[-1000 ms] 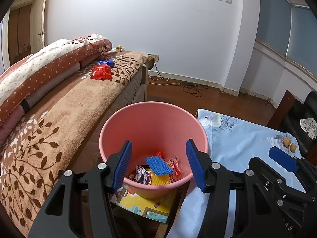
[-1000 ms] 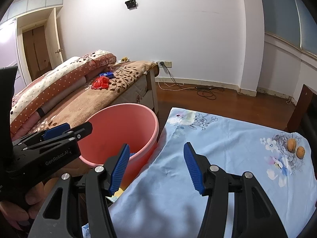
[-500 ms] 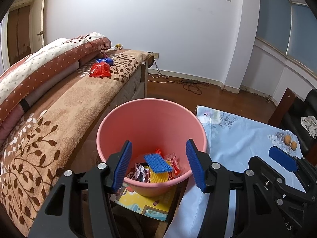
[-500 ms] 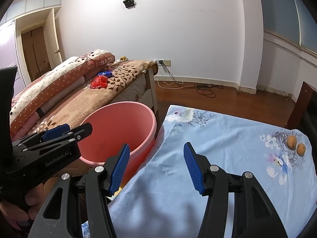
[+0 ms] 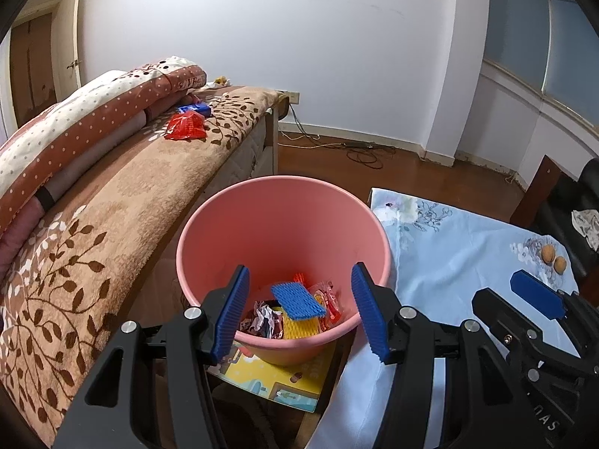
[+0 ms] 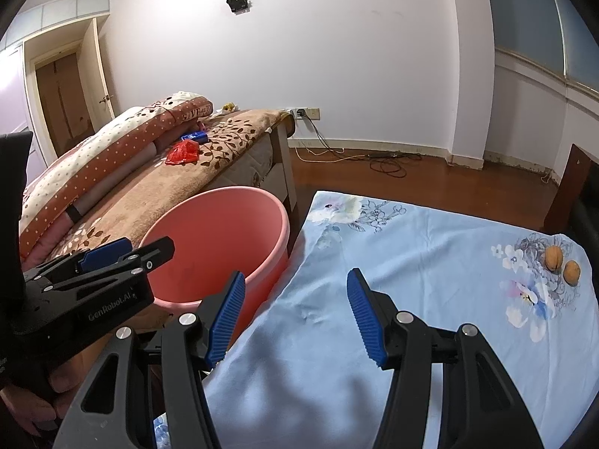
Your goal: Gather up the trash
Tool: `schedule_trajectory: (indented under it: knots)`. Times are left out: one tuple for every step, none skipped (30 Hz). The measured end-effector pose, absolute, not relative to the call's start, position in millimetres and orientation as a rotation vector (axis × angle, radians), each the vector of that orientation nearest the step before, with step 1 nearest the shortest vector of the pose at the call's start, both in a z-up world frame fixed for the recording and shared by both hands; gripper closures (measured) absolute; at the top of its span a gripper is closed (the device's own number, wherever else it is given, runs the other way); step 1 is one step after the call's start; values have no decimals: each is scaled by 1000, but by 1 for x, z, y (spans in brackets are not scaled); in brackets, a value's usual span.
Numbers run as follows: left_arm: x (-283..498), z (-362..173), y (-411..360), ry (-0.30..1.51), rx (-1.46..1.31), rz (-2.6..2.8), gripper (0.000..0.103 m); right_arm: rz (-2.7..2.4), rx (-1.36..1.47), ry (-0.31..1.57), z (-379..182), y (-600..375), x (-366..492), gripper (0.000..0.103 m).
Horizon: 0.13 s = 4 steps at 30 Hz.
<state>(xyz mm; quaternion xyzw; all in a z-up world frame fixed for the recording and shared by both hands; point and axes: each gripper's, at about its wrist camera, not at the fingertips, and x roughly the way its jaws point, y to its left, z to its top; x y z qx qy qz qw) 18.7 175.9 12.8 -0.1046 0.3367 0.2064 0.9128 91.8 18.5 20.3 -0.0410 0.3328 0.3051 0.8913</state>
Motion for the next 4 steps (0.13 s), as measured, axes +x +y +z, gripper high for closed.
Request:
schedule_trajectory:
  knots:
    - [19,12,175,696,-214,422,46,633,-84,692,20,18,92,47]
    - [20,12,174,698,-213,420,46,633,-84,692,20,18,92,47]
    - [20,12,173,700,-212,418,46,633,-82,692,20,17,92,47]
    - [21,12,172,702,-211,416,46,632,-80,692,19,17,92,47]
